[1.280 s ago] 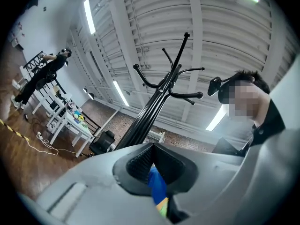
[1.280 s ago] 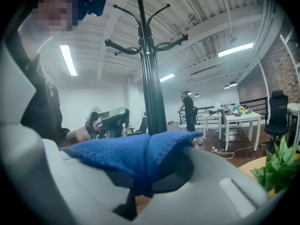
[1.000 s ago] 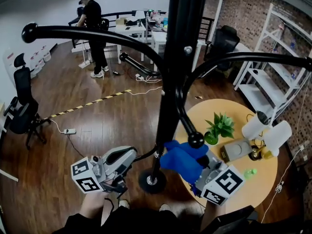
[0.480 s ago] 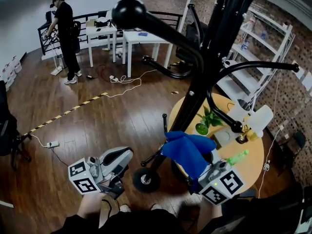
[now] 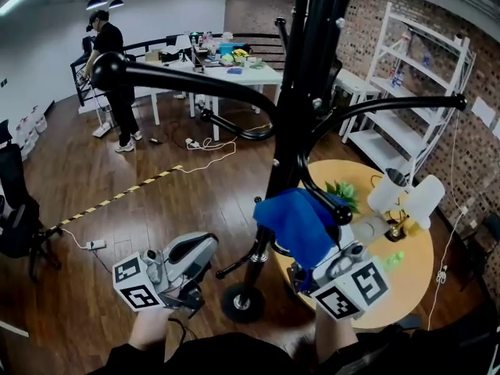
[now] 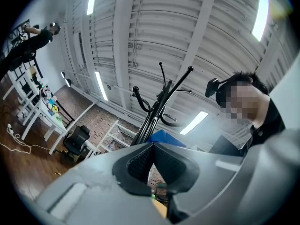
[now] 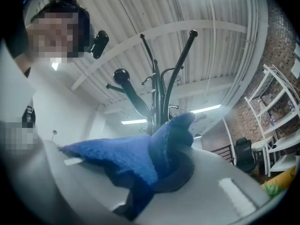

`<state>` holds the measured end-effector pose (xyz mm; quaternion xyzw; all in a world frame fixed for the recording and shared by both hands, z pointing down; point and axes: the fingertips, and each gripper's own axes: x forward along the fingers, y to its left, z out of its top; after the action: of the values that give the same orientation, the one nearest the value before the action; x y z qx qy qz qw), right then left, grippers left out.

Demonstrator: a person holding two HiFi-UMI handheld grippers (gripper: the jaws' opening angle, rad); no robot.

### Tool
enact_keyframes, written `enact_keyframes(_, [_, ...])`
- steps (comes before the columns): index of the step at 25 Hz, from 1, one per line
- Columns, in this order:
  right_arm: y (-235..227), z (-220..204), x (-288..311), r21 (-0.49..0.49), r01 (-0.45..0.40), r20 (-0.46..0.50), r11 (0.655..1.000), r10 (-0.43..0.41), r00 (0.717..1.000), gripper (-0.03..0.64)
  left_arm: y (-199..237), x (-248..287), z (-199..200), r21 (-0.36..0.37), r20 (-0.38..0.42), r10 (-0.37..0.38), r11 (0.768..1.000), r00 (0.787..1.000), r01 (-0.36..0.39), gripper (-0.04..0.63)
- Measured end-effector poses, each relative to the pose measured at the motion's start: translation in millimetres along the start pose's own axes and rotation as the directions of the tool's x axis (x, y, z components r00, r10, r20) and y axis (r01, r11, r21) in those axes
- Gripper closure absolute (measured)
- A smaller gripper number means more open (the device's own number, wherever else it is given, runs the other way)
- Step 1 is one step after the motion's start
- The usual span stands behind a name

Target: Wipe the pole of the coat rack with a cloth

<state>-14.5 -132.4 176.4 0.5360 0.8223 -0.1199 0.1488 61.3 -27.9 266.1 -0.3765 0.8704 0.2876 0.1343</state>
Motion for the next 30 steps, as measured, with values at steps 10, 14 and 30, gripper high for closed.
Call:
enact_keyframes(10, [5.8, 33.4, 34.4, -0.107, 0.063, 0.133, 0.992, -0.049, 0.99, 0.584, -4.0, -3.8, 10.6, 0.065, 0.013, 0.041, 0.997, 0.999, -0.042, 0.594])
enact_keyframes(14, [4.4, 32.2, 33.3, -0.119, 0.072, 0.128, 0.99, -0.056, 0.99, 0.584, -3.6, -5.3, 8.5, 0.065, 0.021, 0.045, 0.997, 0.999, -0.046, 0.594])
enact_keyframes(30, [-2.6, -108.6, -12.6, -0.08, 0.157, -0.151, 0.984, -0.168, 0.974, 0.584, 11.9, -20.2, -5.3, -0.007, -0.018, 0.088, 0.996, 0.996, -0.088, 0.594])
